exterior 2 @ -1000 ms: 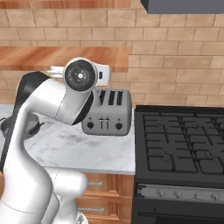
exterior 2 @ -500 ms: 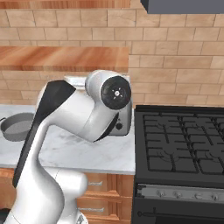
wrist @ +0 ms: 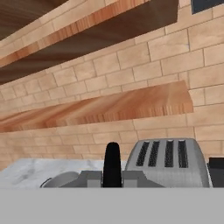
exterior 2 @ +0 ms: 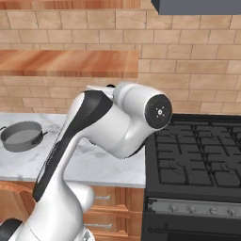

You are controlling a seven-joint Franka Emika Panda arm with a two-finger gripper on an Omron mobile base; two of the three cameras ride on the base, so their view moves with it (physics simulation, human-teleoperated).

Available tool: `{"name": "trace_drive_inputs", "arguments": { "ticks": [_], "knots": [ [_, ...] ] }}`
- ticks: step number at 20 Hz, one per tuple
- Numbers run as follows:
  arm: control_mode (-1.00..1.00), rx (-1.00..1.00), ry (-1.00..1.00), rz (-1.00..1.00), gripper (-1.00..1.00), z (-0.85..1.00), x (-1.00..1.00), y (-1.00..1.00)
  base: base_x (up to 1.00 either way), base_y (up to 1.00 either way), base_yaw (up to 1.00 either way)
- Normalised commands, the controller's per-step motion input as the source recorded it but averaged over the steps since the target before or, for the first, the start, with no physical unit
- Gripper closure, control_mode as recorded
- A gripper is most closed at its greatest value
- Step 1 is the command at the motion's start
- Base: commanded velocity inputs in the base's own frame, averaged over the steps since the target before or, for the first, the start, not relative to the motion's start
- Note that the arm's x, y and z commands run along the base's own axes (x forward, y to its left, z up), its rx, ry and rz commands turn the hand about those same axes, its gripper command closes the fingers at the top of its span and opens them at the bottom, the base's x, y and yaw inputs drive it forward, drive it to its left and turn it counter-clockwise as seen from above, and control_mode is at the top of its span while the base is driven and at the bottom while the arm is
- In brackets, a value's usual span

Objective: Pick the kettle from the cabinet and place it on a stove burner. Then pick the pot from the counter and place it on another stove burner. Finally, turn both burners on.

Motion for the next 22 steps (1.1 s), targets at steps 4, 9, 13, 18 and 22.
{"name": "trace_drive_inputs", "arguments": {
  "ticks": [4, 9, 13, 18, 22],
  "knots": [
    [-1.00, 0.06, -0.04, 0.04, 1.00, -0.17, 0.10, -0.28, 0.00, 0.00, 0.00],
    [-1.00, 0.00, -0.07, 0.01, 1.00, -0.15, 0.00, -0.22, 0.00, 0.00, 0.00],
    [-1.00, 0.00, -0.08, 0.00, 1.00, -0.15, 0.01, -0.22, 0.00, 0.00, 0.00],
    [-1.00, 0.00, -0.05, 0.00, 1.00, -0.14, 0.02, -0.18, 0.00, 0.00, 0.00],
    [-1.00, -0.01, 0.00, 0.00, 1.00, -0.20, 0.13, -0.10, 0.00, 0.00, 0.00]
  ]
}}
